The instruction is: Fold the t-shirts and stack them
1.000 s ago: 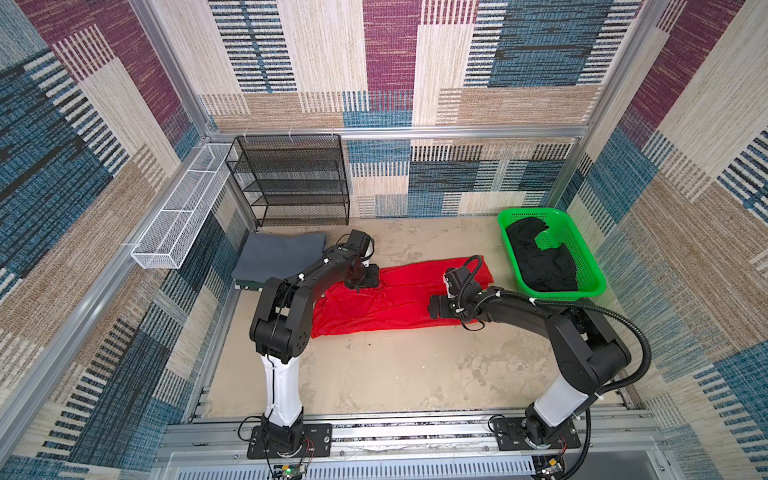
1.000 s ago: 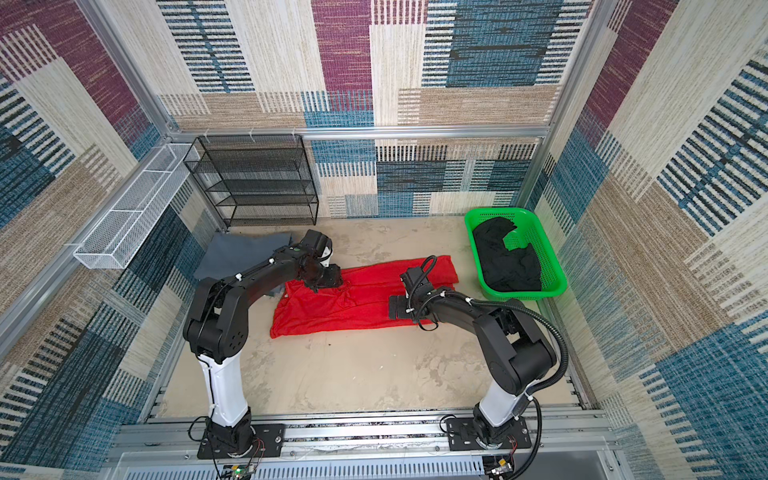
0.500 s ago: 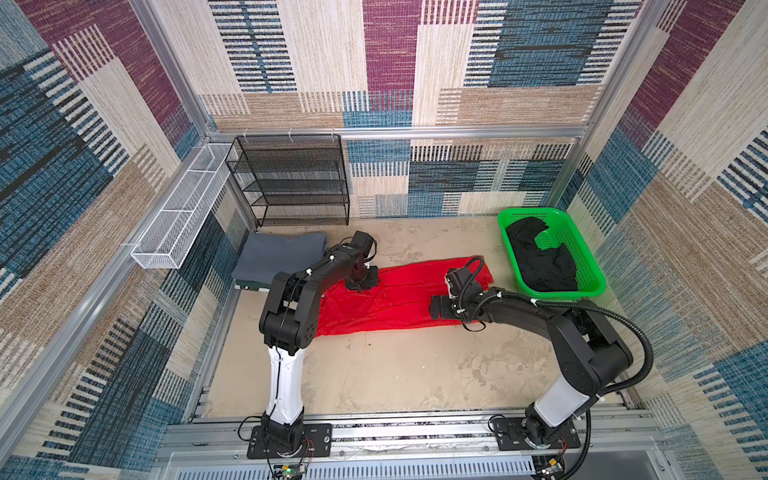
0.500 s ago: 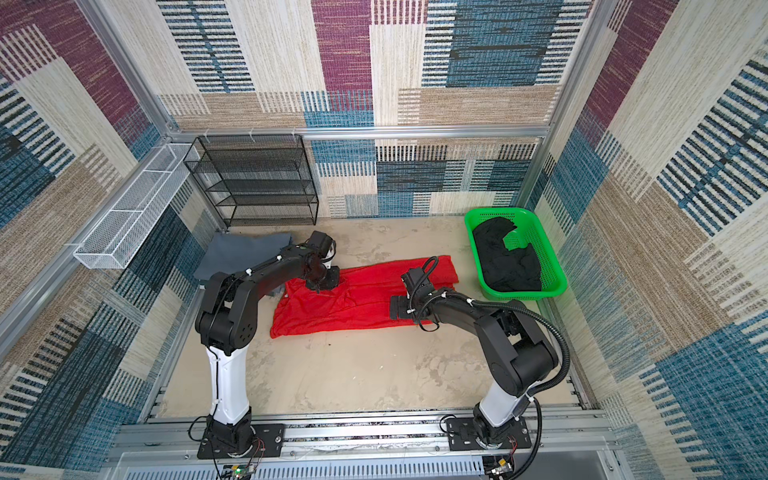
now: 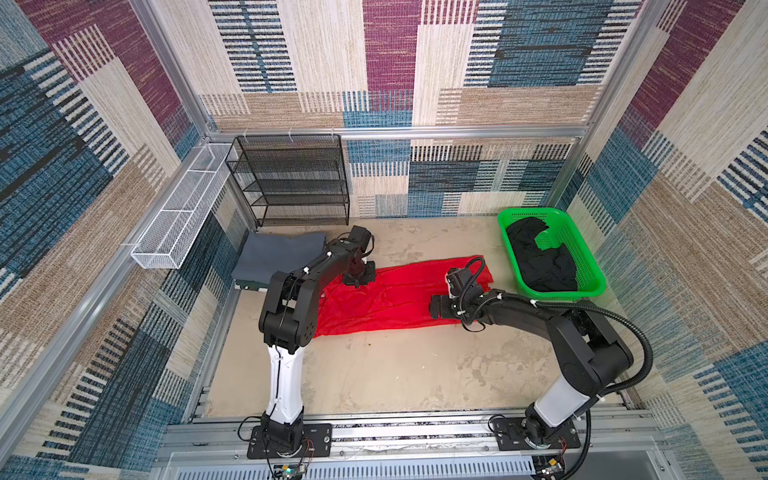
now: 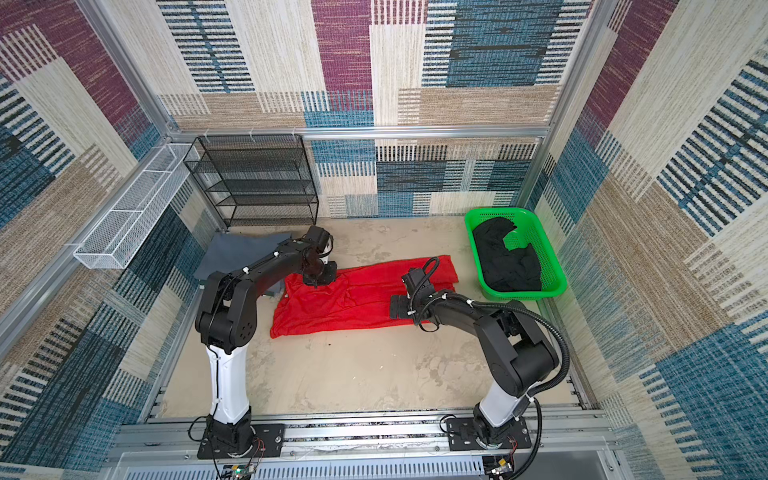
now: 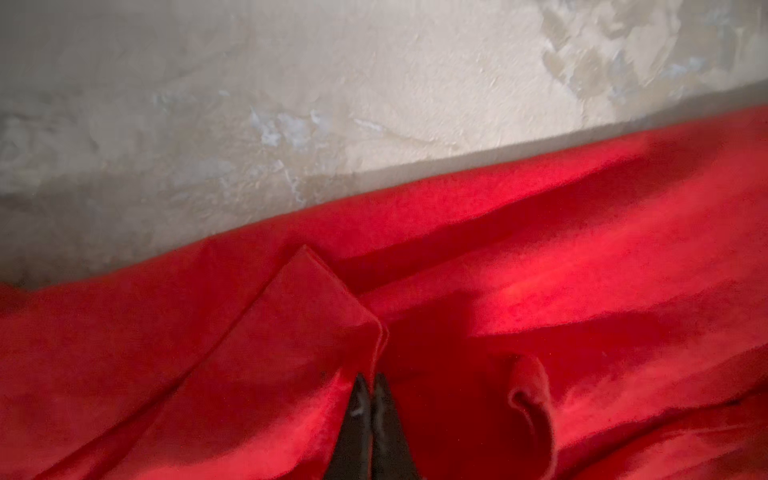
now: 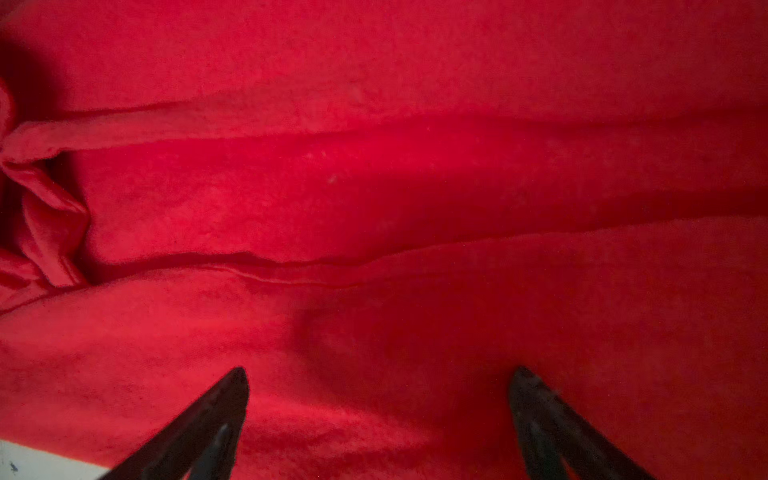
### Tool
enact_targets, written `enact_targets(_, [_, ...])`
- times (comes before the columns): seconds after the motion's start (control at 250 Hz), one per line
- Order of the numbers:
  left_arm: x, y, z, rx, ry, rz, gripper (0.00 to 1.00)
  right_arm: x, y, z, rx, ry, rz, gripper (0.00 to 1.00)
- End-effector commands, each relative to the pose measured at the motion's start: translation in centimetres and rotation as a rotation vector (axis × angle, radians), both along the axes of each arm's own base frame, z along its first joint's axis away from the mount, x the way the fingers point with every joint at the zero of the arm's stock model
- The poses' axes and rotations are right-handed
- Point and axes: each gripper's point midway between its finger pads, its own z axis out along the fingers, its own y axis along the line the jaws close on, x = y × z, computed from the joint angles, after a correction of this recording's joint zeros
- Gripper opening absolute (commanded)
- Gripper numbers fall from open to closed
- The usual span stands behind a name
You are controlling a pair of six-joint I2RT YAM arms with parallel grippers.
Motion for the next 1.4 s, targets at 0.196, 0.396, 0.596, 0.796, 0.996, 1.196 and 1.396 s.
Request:
enact_targets(0.196, [1.4,1.0,1.0,0.001,-0.020,0.039,0.00,-0.9,-0.2,-0.9,-0.002,0.045,-0.007,0.99])
enact_targets(0.396, [2.6,1.2,1.3,0.010,-0.032,0.042,0.00,-1.1,-0.3,-1.0,0.000,0.053,-0.011,0.99])
enact_targets(0.596, [3.4,0.5,0.9,0.000,-0.015,0.024,0.00,-1.3,-0.4,-0.9,0.000,0.054,-0.013,0.99])
enact_targets(0.796, [4.1,1.2,1.4,0.047,-0.038,0.028,0.21,-1.4,-0.6,-0.7,-0.002,0.050,-0.016,0.98])
enact_targets(0.996, [4.7,2.3,4.4,0.093,-0.136,0.045,0.60,-1.3,-0.6,-0.1,0.001,0.037,-0.018,0.99])
enact_targets(1.196, [4.4,3.3,8.0,0.112,-0.241,0.059,0.86,-1.1,-0.6,1.1,0.005,0.015,-0.021,0.98])
enact_targets(1.396, [1.9,3.5,9.8,0.084,-0.301,0.055,0.98,-0.2,-0.8,3.5,-0.005,-0.044,-0.031,0.98])
